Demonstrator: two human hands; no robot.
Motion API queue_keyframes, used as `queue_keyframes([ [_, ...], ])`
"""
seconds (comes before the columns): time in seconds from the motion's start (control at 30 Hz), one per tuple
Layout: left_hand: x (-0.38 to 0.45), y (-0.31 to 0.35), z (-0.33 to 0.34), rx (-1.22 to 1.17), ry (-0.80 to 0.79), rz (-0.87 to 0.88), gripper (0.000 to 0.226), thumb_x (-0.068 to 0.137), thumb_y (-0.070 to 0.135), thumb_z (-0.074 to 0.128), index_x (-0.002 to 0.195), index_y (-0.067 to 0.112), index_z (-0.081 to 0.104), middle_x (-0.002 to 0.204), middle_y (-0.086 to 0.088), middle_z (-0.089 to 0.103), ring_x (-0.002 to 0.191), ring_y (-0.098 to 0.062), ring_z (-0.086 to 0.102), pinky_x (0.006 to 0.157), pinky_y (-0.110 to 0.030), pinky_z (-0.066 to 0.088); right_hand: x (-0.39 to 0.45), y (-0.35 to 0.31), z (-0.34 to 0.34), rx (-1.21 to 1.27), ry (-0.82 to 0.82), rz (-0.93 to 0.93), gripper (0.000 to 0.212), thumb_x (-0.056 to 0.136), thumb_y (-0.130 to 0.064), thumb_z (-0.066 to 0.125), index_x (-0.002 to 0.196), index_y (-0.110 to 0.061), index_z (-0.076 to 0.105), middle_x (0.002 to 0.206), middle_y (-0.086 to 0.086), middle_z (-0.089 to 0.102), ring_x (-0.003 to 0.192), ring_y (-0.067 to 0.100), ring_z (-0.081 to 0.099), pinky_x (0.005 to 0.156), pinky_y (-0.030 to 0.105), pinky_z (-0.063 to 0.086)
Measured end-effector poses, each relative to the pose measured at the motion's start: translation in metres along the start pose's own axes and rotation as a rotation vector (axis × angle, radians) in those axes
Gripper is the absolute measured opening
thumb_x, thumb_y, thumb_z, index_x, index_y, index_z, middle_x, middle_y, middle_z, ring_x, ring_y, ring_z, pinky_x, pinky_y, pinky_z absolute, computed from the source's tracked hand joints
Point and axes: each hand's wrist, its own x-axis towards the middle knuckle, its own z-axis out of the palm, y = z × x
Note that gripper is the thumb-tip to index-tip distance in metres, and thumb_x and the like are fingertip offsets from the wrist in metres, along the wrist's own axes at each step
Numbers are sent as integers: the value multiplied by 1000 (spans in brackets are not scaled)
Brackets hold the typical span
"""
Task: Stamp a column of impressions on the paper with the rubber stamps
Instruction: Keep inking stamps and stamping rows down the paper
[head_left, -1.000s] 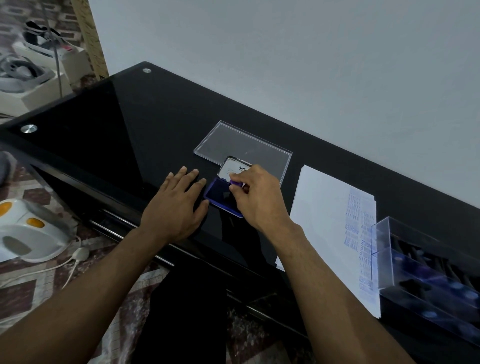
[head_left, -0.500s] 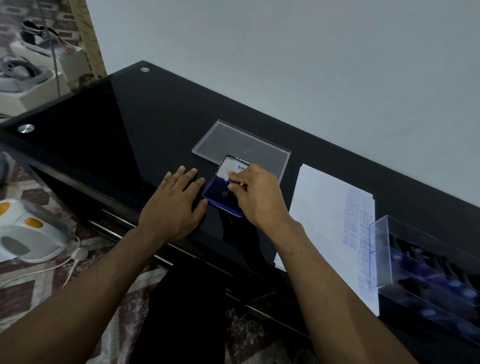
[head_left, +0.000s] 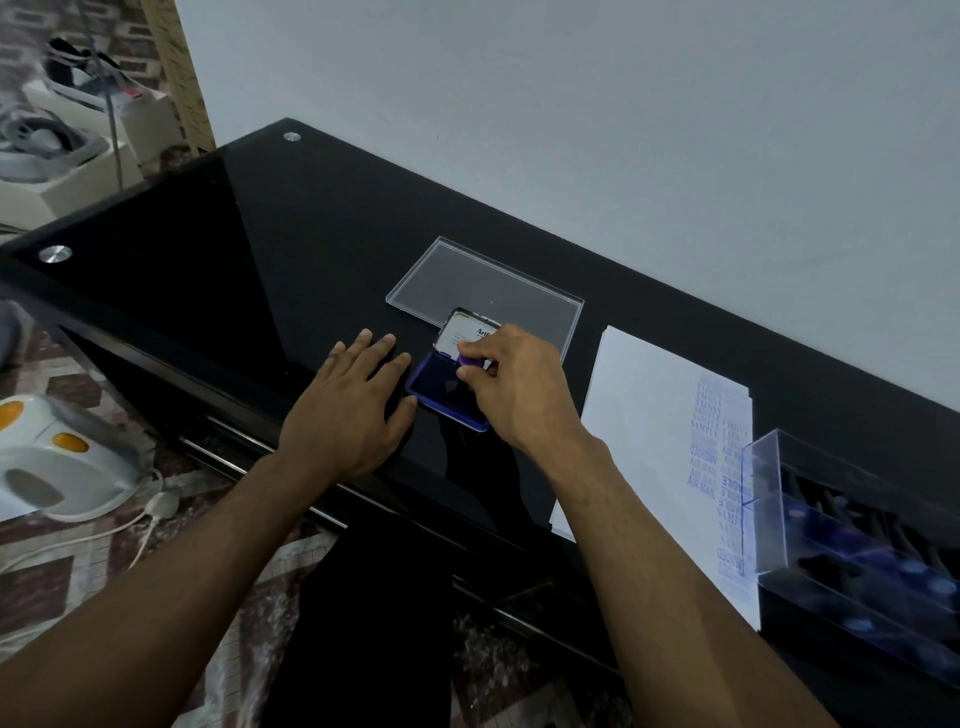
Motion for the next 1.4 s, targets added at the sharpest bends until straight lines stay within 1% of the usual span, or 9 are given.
queue_keyframes([
  [0.3, 0, 0, -1, 6, -13, -2, 76, 95, 62, 15, 153, 19, 38, 164, -9, 28, 154, -27, 15, 126, -46, 12, 0, 0, -1, 2, -11, -4, 25, 96, -20, 63, 119, -16, 71, 117, 5, 65, 102, 15, 62, 94, 27, 49],
  [0.5, 3, 0, -4, -38, -21, -11, 77, 92, 63, 20, 154, 20, 38, 163, -8, 29, 154, -27, 16, 124, -44, 9, -4, 3, 0, 64, 20, -10, 25, 96, -17, 62, 120, -11, 69, 115, 7, 66, 97, 14, 63, 90, 20, 47],
  [0.6, 4, 7, -11, -127, 16, -15, 74, 93, 59, 30, 156, 19, 33, 164, -8, 27, 154, -26, 14, 125, -43, 8, -9, 9, 6, 183, 99, 56, 35, 94, -21, 65, 129, -21, 64, 126, 2, 61, 100, 15, 65, 95, 34, 55],
  [0.63, 5, 12, -13, -143, 31, -3, 74, 94, 58, 31, 156, 19, 32, 164, -8, 27, 154, -26, 14, 125, -44, 9, -11, 12, 5, 207, 123, 71, 36, 94, -22, 66, 129, -23, 64, 127, 1, 60, 101, 15, 65, 94, 34, 55],
  [0.83, 12, 60, -18, -185, 39, 87, 75, 92, 58, 31, 154, 17, 35, 163, -9, 29, 154, -26, 16, 126, -46, 13, -38, 42, -23, 195, 250, 102, 27, 90, -20, 70, 117, -23, 72, 110, -4, 62, 93, 8, 59, 87, 17, 50],
  [1.03, 18, 118, -9, -249, 14, 154, 69, 94, 58, 36, 154, 24, 34, 164, -4, 28, 154, -24, 17, 123, -48, 23, -74, 85, -54, 191, 277, 213, 30, 87, -17, 73, 117, -24, 71, 114, -3, 65, 89, 12, 64, 89, 23, 52],
  [1.2, 21, 164, 0, -264, 2, 251, 69, 94, 55, 38, 154, 21, 37, 163, -4, 30, 154, -23, 16, 124, -46, 21, -105, 120, -74, 180, 323, 323, 34, 88, -19, 73, 121, -24, 68, 117, -4, 65, 87, 11, 65, 87, 26, 55],
  [1.27, 22, 179, 4, -266, -19, 268, 69, 94, 56, 36, 154, 22, 36, 164, -1, 28, 155, -22, 13, 125, -45, 18, -117, 132, -81, 194, 345, 351, 31, 87, -17, 73, 117, -23, 69, 111, -4, 66, 82, 9, 65, 83, 26, 56],
  [1.4, 21, 203, 13, -279, -44, 309, 69, 95, 56, 34, 155, 23, 34, 165, -1, 26, 156, -20, 10, 125, -42, 15, -135, 153, -91, 180, 366, 391, 24, 87, -17, 74, 110, -22, 72, 103, -3, 66, 81, 11, 65, 76, 35, 59],
])
